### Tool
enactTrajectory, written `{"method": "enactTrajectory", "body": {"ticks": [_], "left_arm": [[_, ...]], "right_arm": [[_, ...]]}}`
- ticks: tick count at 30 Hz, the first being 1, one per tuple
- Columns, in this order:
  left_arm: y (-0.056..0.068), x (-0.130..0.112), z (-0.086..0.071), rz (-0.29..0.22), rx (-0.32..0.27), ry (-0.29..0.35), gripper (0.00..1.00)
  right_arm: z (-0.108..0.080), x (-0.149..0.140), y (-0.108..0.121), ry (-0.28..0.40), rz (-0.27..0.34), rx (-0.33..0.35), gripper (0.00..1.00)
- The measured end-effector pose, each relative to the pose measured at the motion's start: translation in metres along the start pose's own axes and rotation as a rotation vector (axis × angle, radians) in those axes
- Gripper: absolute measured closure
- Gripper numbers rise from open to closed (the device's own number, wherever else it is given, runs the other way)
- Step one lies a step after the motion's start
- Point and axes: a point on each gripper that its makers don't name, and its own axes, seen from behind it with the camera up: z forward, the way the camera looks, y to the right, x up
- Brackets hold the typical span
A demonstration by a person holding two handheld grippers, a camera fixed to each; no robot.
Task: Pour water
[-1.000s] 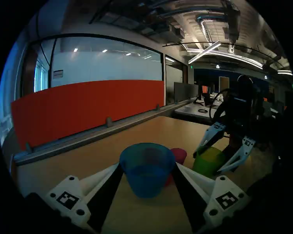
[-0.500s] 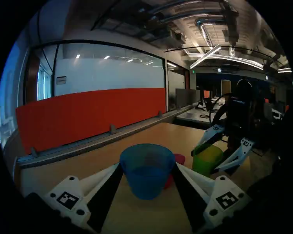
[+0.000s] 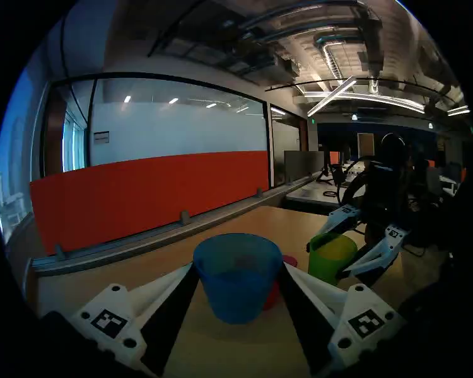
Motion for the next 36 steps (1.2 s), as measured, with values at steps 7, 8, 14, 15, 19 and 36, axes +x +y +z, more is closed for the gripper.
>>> {"method": "enactTrajectory", "body": {"ticks": [7,8,14,15,19,36], "left_arm": [[-0.001,0.008,-0.005,-0.004,0.010,0.027,0.15],[-0.001,0.010,-0.005,-0.005,0.011,0.032,0.15],[-0.002,0.016,-0.009,-0.004,0.022,0.049,0.15],[-0.002,0.017,-0.009,-0.003,0.023,0.051,0.15],[-0.001,0.021,-0.012,-0.001,0.027,0.066,0.15],[-0.003,0.041,-0.024,0.062,0.053,0.104,0.15]], "right_arm": [[0.005,0.011,0.001,0.027,0.003,-0.004,0.08],[0.006,0.013,0.001,0.033,0.004,-0.005,0.08],[0.010,0.021,0.002,0.054,0.017,-0.004,0.08],[0.010,0.022,0.002,0.055,0.019,-0.003,0.08],[0.012,0.026,0.001,0.064,0.019,0.001,0.08],[0.023,0.031,-0.004,0.074,0.022,0.028,0.09]]}}
